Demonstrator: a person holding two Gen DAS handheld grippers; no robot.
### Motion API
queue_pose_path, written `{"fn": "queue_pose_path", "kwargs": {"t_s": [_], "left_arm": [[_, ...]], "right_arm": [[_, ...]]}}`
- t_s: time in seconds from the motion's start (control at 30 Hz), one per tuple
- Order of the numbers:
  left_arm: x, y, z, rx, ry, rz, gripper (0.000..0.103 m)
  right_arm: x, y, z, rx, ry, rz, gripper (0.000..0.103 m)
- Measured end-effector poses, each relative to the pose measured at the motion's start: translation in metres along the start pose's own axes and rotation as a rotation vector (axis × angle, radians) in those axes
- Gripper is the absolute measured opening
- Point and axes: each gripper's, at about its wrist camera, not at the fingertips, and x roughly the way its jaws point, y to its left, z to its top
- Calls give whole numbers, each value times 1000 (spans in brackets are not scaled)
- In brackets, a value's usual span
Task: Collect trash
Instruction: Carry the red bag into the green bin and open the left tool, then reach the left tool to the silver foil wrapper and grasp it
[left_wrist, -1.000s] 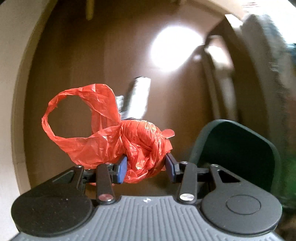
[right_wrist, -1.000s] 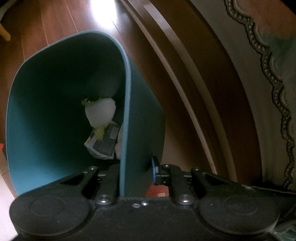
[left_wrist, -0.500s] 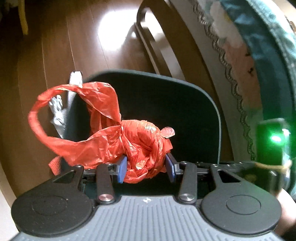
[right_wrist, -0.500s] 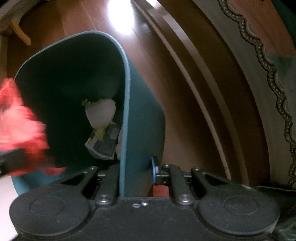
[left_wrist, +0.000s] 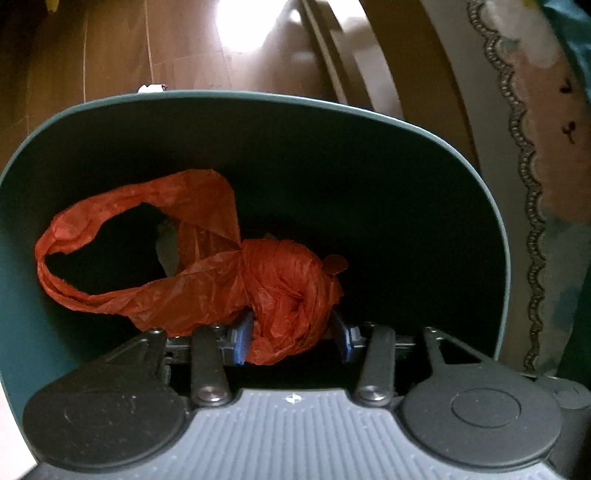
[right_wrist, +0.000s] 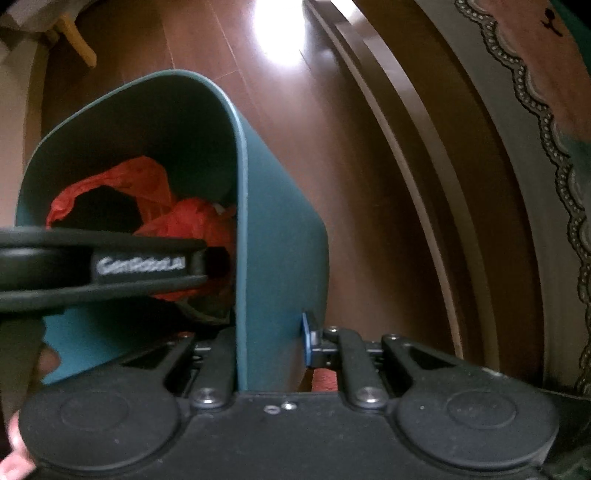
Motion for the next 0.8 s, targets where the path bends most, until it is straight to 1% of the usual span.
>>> {"fn": "queue_pose_path", "kwargs": {"t_s": [0.1, 0.17, 0.2, 0.27, 0.4, 0.53, 0.63, 0.67, 0.7, 0.8], "left_arm": [[3, -1, 2, -7, 2, 6, 48], [4, -2, 4, -7, 6, 7, 62], [2, -2, 5, -5, 1, -1, 63], [-3, -2, 6, 1, -13, -10, 63], [-19, 3, 3, -1, -45, -59, 65], [-47, 8, -5, 21, -117, -84, 65], [-74, 25, -10, 4, -172, -102, 65], [-82, 35, -12, -10, -193, -99, 65], [-87, 44, -13, -24, -207, -86, 65], [-91, 83, -12, -90, -235, -27, 65]], "right_arm": [[4, -5, 1, -12, 4, -7, 12], [4, -8, 4, -7, 5, -11, 12], [5, -12, 6, -7, 5, -14, 12], [8, -15, 9, -9, 6, -20, 13], [16, -22, 15, -8, 9, -39, 13], [24, -31, 25, 1, 5, -59, 13], [34, -37, 30, 14, 5, -72, 13], [36, -39, 33, 18, 6, -76, 13], [36, -34, 36, 20, 5, -81, 13], [38, -30, 48, 27, -1, -95, 13]]}}
